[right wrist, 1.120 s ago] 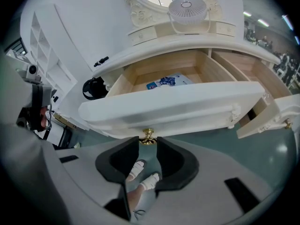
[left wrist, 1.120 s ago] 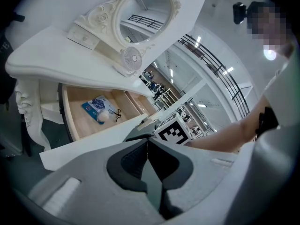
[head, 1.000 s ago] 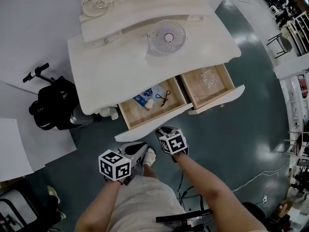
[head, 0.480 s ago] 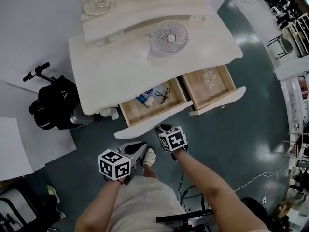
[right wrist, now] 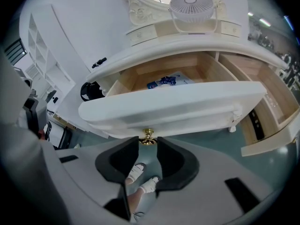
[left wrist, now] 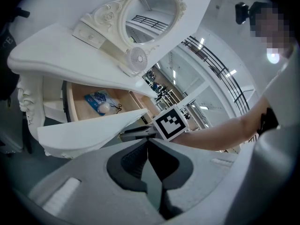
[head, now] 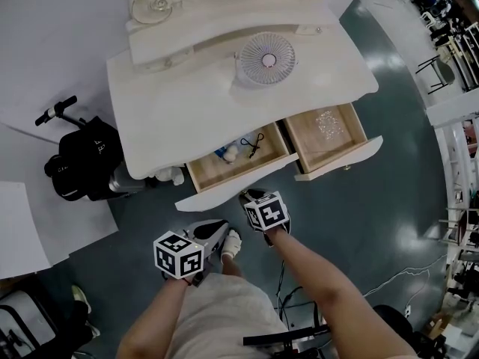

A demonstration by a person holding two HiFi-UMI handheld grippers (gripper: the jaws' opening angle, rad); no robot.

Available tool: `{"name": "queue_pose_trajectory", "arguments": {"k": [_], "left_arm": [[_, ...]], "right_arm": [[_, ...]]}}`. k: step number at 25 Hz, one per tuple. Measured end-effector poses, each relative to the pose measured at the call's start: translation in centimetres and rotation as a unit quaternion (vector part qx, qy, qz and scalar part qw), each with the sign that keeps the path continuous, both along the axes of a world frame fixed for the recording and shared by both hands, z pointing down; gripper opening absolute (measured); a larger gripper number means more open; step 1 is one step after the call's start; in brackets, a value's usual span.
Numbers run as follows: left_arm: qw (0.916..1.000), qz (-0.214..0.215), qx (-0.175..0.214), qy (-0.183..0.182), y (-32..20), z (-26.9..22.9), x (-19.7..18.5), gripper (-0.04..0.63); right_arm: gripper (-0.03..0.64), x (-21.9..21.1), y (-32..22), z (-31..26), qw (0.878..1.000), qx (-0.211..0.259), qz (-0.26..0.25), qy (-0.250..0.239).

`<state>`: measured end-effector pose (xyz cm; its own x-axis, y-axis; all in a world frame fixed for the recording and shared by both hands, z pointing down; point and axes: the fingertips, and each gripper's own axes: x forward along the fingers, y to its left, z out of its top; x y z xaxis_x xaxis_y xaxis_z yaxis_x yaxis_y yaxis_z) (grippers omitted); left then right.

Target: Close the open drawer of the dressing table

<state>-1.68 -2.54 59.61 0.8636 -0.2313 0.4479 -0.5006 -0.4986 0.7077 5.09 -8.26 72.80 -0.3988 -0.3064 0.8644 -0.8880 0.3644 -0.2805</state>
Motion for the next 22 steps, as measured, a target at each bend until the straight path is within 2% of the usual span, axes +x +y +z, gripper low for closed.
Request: {"name": "queue_pose_trajectory", "arguments": {"k": [22], "left_arm": [[0.9999,-0.015,-0.007,-0.001,-1.8,0.9,-0.7,0.011]], "right_arm": [[0.135,-1.0,-4.0,0.3,1.0,-0.002,0.014,-0.006]]}}
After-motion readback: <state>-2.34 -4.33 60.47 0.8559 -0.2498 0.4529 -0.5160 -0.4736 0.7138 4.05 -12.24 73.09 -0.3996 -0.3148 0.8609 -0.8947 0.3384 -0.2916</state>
